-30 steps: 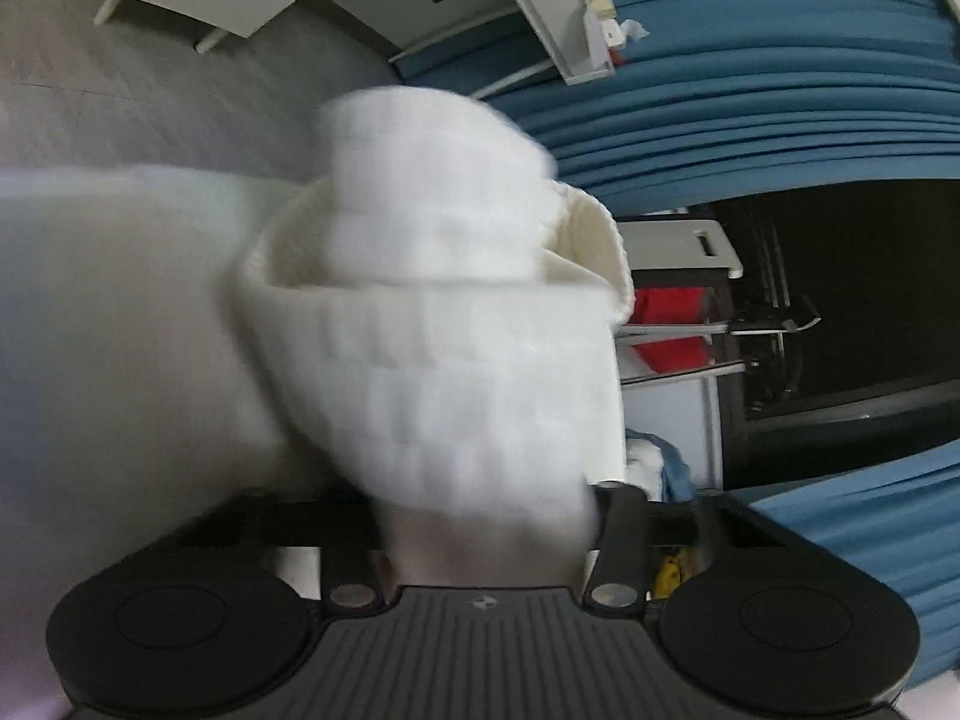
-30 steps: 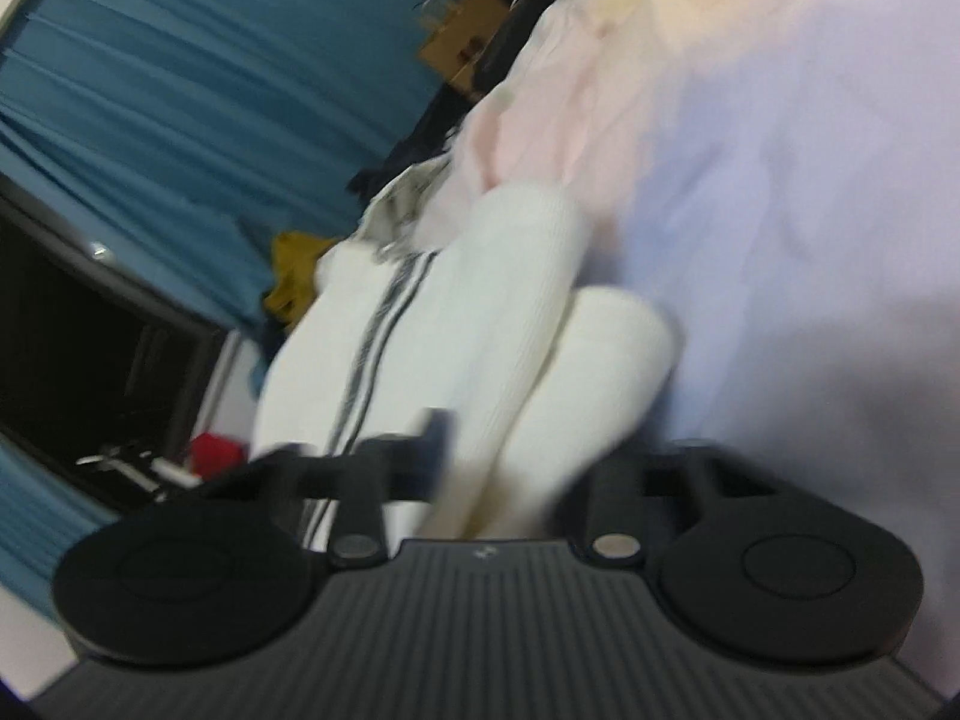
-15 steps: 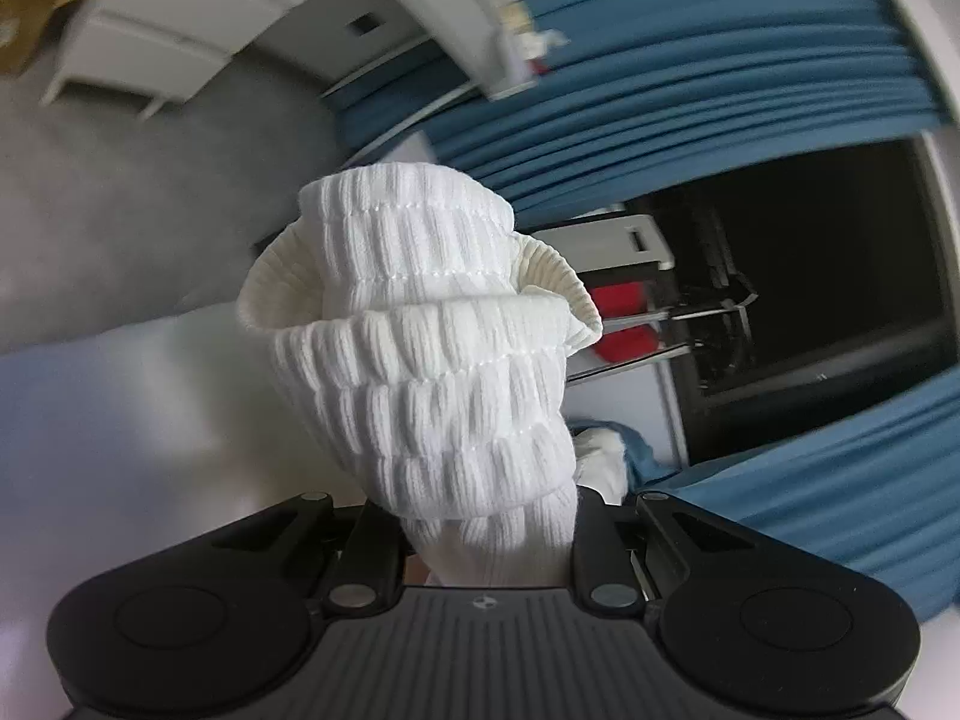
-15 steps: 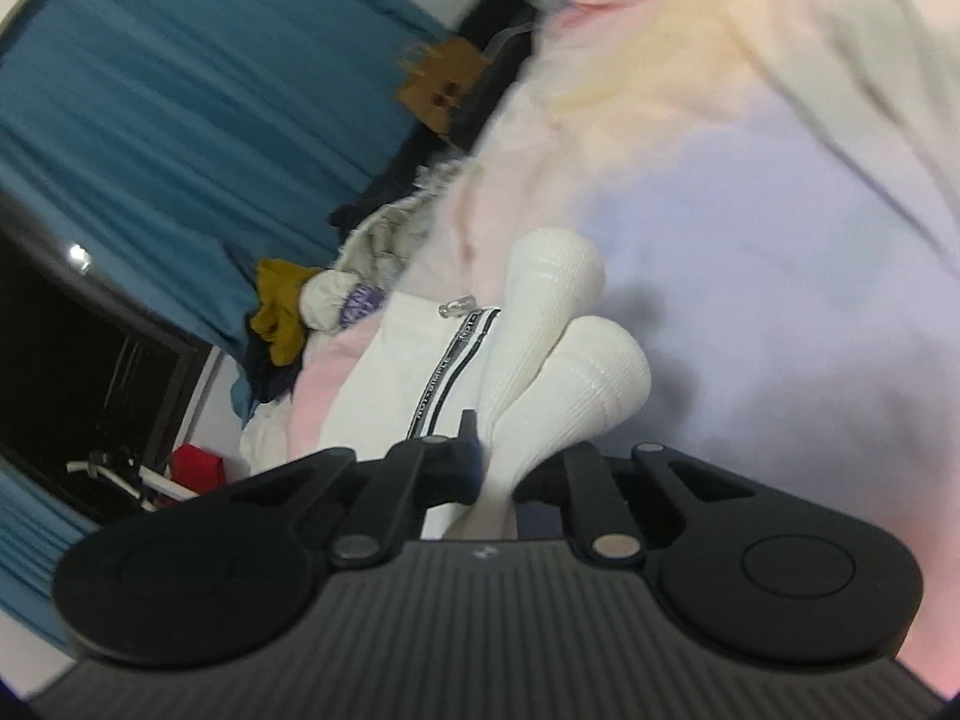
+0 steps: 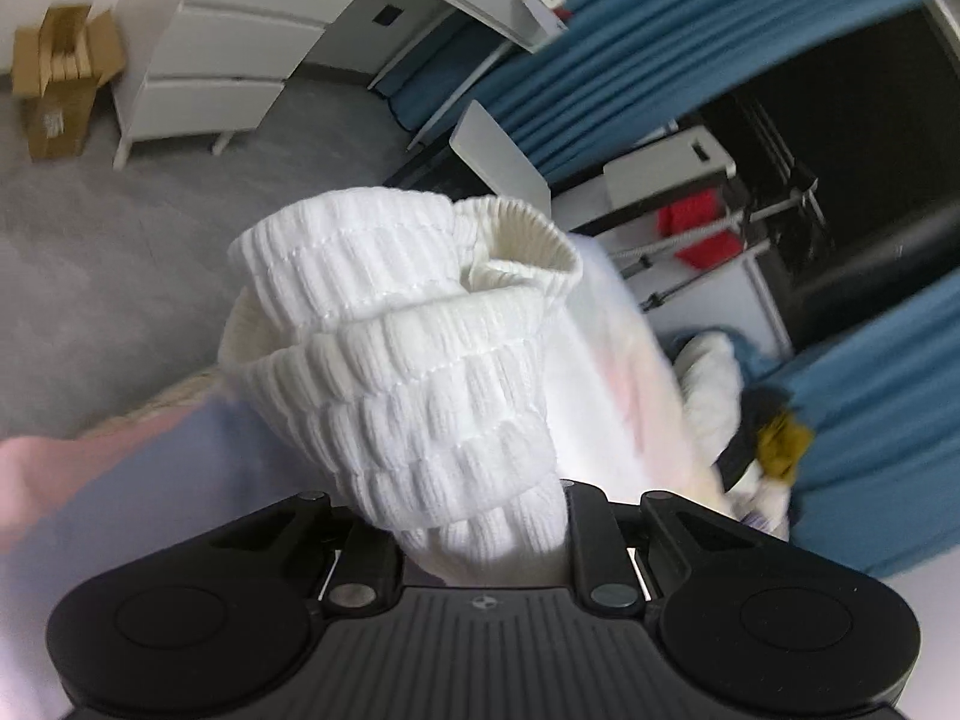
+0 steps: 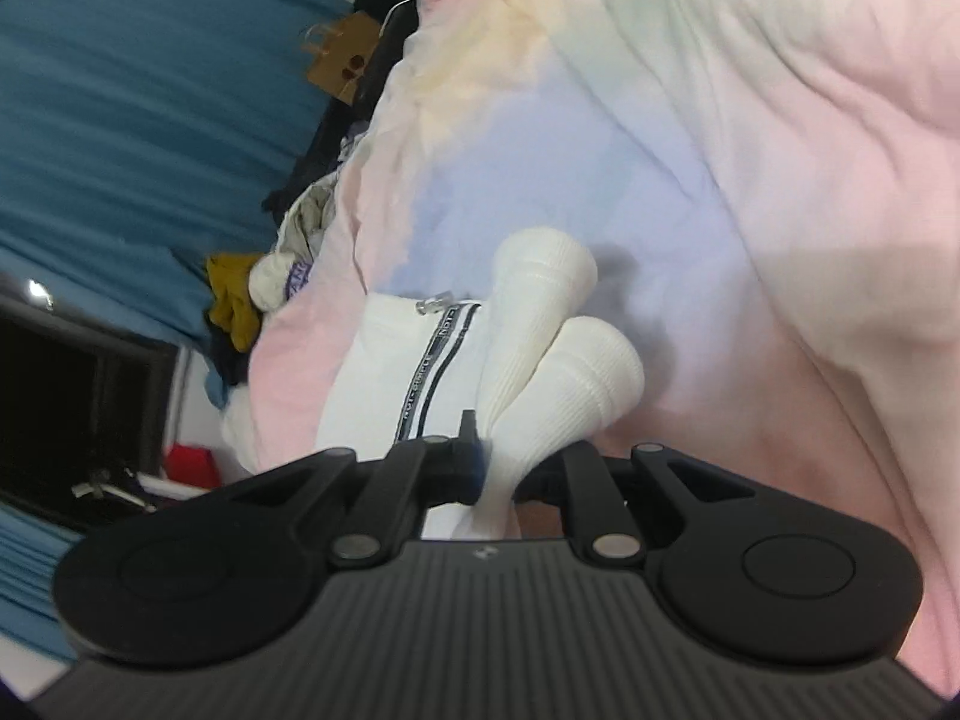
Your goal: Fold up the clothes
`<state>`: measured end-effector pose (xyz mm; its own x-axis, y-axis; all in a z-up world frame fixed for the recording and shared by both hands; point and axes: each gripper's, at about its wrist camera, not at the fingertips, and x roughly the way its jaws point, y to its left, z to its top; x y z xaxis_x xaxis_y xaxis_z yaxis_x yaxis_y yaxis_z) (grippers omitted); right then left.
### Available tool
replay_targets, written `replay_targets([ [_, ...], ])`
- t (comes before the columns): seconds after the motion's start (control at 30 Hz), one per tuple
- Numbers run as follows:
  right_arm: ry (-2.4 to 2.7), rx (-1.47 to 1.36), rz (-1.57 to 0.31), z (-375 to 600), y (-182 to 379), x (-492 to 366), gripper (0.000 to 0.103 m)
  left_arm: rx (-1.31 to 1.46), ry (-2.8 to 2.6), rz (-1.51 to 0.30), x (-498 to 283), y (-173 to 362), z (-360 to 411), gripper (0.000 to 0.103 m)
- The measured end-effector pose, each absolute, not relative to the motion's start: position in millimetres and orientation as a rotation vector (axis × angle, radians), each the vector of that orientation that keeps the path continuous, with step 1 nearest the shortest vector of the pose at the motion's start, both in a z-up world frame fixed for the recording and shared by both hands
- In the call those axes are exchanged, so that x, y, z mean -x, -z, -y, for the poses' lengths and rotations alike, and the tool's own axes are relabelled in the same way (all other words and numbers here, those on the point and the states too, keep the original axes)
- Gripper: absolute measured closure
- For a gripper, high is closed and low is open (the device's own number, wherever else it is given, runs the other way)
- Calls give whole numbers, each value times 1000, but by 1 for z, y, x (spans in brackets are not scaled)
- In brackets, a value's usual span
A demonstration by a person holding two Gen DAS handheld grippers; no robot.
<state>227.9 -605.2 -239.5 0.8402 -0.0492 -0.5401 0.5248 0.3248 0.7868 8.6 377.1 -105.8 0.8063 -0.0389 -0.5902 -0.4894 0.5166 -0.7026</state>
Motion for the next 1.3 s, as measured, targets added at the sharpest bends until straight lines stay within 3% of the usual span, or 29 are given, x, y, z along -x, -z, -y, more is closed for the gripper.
replay_targets([
  [0.27, 398, -1139, -477, 606, 256, -231, 92, 876, -297, -659, -12, 95, -350, 65],
  [0.43, 394, -1103, -471, 605, 258, -232, 92, 818, -282, -669, 20, 77, -340, 44],
  [0.7, 383, -1051, -451, 603, 254, -231, 92, 566, -259, -595, 67, 2, -308, 42],
  [0.9, 380, -1053, -451, 605, 253, -230, 92, 394, -165, -503, 49, -38, -232, 35],
  [1.1, 374, -1056, -441, 605, 251, -228, 92, 346, -23, -527, -1, -31, -138, 32],
  [1.3, 371, -1056, -434, 606, 249, -226, 92, 240, 50, -585, -50, 18, -64, 32],
])
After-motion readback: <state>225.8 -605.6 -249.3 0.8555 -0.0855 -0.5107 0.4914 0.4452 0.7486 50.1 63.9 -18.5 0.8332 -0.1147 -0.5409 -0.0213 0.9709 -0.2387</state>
